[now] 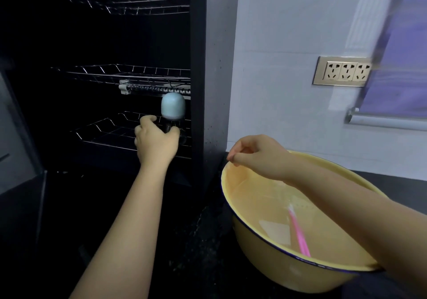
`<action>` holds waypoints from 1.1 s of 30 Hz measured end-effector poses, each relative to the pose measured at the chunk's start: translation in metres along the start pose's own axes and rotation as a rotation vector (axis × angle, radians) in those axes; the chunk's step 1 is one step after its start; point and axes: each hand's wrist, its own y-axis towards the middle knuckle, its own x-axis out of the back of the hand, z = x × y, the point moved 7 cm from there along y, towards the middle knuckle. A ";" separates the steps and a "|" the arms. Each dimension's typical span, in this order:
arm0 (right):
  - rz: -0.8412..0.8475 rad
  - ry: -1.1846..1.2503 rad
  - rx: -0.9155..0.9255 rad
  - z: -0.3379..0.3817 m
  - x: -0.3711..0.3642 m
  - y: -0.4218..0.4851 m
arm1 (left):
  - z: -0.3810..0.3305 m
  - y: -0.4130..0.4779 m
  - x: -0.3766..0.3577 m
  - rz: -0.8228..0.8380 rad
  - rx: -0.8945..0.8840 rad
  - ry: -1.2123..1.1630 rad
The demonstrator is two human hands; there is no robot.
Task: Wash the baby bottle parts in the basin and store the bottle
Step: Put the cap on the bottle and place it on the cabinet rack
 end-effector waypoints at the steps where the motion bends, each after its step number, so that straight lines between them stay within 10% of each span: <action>1: 0.000 0.000 0.002 0.002 0.001 -0.002 | -0.006 -0.011 0.006 -0.002 -0.036 0.016; 17: -0.069 0.051 0.006 0.032 -0.003 -0.049 | -0.130 -0.149 0.128 -0.195 -0.936 0.380; 33: -0.089 0.111 0.098 0.077 -0.014 -0.049 | -0.164 -0.139 0.218 -0.740 -1.023 0.596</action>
